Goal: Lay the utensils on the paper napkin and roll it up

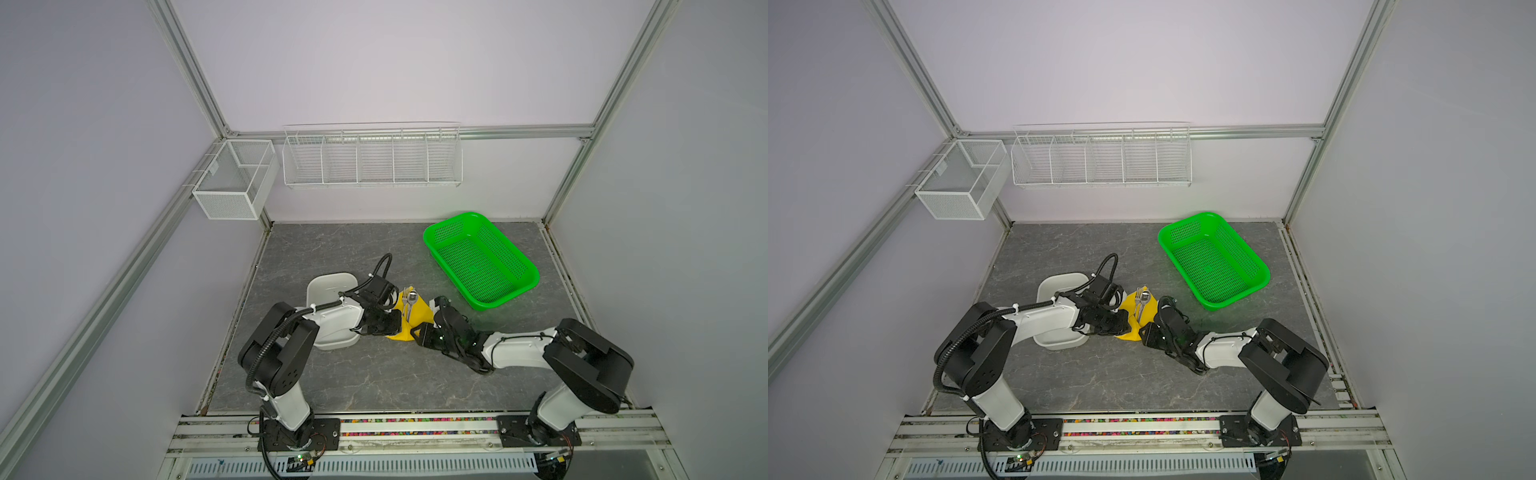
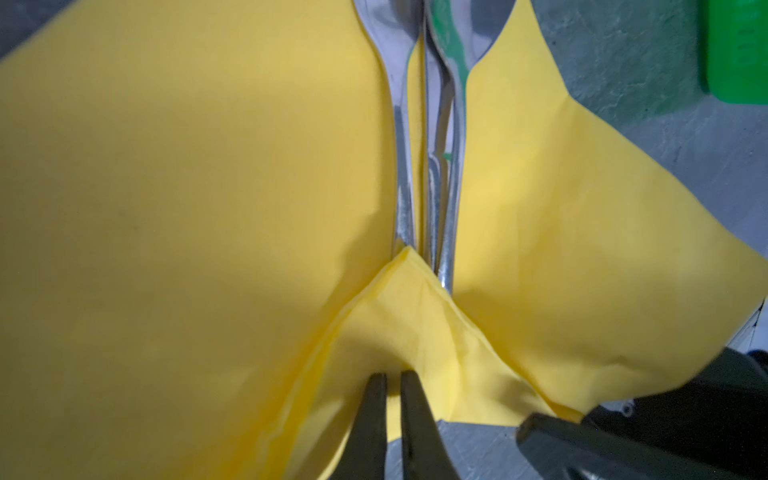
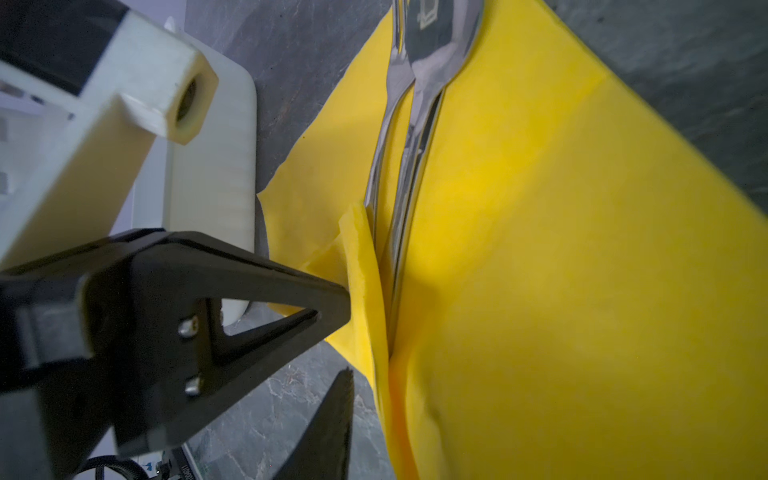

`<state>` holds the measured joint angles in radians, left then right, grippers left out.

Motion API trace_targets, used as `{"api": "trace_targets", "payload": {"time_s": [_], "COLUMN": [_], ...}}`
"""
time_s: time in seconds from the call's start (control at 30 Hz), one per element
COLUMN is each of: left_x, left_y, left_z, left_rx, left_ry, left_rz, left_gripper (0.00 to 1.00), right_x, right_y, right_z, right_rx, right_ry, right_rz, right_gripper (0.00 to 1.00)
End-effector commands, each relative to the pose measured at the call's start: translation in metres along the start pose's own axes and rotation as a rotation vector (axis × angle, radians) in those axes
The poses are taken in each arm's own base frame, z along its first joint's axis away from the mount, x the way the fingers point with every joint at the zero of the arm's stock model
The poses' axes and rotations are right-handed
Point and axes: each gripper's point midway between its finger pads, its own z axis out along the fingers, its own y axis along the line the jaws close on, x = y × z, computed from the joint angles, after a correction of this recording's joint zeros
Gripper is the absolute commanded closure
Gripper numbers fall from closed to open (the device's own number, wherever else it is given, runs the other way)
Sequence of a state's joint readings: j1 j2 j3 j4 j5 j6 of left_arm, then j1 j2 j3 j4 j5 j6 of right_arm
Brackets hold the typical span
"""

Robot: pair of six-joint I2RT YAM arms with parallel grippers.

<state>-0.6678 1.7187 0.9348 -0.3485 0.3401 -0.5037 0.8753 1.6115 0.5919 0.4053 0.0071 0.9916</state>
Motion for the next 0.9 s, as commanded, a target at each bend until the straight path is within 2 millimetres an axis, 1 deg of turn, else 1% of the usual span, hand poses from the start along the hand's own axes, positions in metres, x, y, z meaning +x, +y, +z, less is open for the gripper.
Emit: {"api": "trace_targets", "payload": {"time_s": [0.0,0.03,0.1,0.17,0.23,0.33,0.57,0.67,0.73,0.87], "left_x": [-0.004,-0.004,-0.005,-0.007,-0.010,-0.013,-0.014,-0.011,-0.008,-0.001], "left_y": [-0.002,-0.003,-0.006,-0.011,-0.016,-0.024,-0.026,-0.024,-0.019,-0.010], "left_z": [0.000,0.000,-0.001,-0.003,-0.007,-0.009,-0.001,0.002,0.005,0.008], "left_rx": [0.012,0.017,0.030,0.048,0.070,0.105,0.124,0.123,0.104,0.079], "left_ry": [-0.002,-0.004,-0.006,-0.012,-0.020,-0.029,-0.010,-0.003,0.005,0.014], "left_rz": [-0.007,-0.005,-0.004,-0.002,0.002,0.012,-0.011,-0.019,-0.028,-0.042], "left_gripper": [0.89,0.89,0.89,0.89,0.89,0.88,0.87,0.88,0.88,0.89], "right_x": [0.005,0.006,0.004,0.004,0.003,0.002,-0.008,-0.013,-0.015,-0.016], "right_y": [-0.013,-0.014,-0.016,-0.022,-0.027,-0.032,-0.036,-0.034,-0.031,-0.027], "right_z": [0.004,0.004,0.002,0.000,-0.003,-0.007,-0.017,-0.020,-0.019,-0.017], "right_rx": [0.083,0.101,0.123,0.178,0.221,0.250,0.335,0.350,0.351,0.360], "right_ry": [0.030,0.035,0.037,0.050,0.058,0.062,0.088,0.087,0.090,0.095], "right_rz": [-0.021,-0.027,-0.036,-0.044,-0.071,-0.085,-0.188,-0.220,-0.239,-0.259], "right_gripper": [0.73,0.77,0.80,0.90,0.92,0.92,0.90,0.89,0.87,0.80]}}
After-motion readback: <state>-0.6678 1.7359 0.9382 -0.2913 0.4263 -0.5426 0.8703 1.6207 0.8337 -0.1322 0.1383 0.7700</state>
